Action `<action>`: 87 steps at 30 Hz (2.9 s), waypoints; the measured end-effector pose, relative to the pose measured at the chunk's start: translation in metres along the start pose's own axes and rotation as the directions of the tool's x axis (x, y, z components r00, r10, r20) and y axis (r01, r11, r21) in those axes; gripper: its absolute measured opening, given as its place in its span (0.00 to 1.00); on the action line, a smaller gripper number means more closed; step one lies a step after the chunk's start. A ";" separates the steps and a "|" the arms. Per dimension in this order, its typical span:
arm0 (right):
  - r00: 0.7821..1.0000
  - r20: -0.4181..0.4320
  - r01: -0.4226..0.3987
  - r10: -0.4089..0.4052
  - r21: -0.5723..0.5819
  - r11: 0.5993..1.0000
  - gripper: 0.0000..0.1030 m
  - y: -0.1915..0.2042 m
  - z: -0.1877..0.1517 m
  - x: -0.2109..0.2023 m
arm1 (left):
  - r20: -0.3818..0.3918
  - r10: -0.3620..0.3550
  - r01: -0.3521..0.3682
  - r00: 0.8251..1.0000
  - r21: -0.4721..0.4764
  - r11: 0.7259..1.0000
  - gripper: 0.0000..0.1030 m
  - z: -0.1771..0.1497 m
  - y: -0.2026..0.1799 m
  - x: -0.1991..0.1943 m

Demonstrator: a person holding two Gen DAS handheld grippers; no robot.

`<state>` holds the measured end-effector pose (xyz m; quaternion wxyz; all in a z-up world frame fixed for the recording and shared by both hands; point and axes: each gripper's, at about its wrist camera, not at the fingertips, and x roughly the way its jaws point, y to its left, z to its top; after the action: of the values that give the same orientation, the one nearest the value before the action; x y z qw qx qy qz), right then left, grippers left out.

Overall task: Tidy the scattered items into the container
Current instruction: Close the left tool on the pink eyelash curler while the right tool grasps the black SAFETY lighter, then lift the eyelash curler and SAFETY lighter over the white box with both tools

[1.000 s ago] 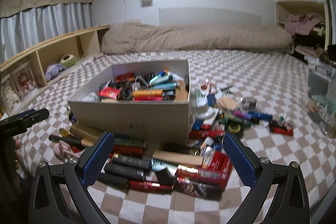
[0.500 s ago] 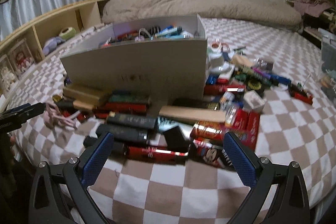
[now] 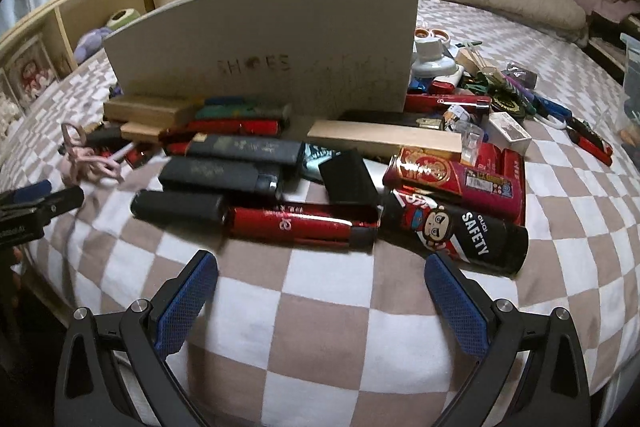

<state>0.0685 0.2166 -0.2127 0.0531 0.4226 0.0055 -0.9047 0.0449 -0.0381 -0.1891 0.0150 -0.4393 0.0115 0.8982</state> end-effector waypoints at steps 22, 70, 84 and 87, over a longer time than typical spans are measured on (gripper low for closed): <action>0.996 0.050 -0.079 0.077 0.032 0.996 1.00 -0.019 -0.004 -0.007 | 0.022 0.059 -0.059 0.998 -0.002 0.998 1.00 0.013 -0.001 0.016; 0.976 -0.001 0.217 -0.218 0.102 0.971 0.82 -0.069 0.001 -0.012 | 0.034 0.003 -0.002 0.999 -0.023 1.000 0.56 0.017 0.006 0.004; 0.981 0.038 0.179 -0.188 0.168 0.969 0.82 -0.076 0.005 -0.025 | 0.058 0.027 -0.023 0.998 -0.063 0.998 0.56 0.020 0.016 -0.005; 0.984 0.060 0.156 -0.170 0.186 0.970 0.82 -0.077 0.008 -0.032 | 0.073 0.028 -0.023 0.997 -0.074 0.997 0.56 0.022 0.021 -0.010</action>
<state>0.0749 0.2955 -0.1852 -0.0596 0.3893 -0.0439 -0.9181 0.0327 -0.0583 -0.1670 -0.0120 -0.4057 -0.0163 0.9138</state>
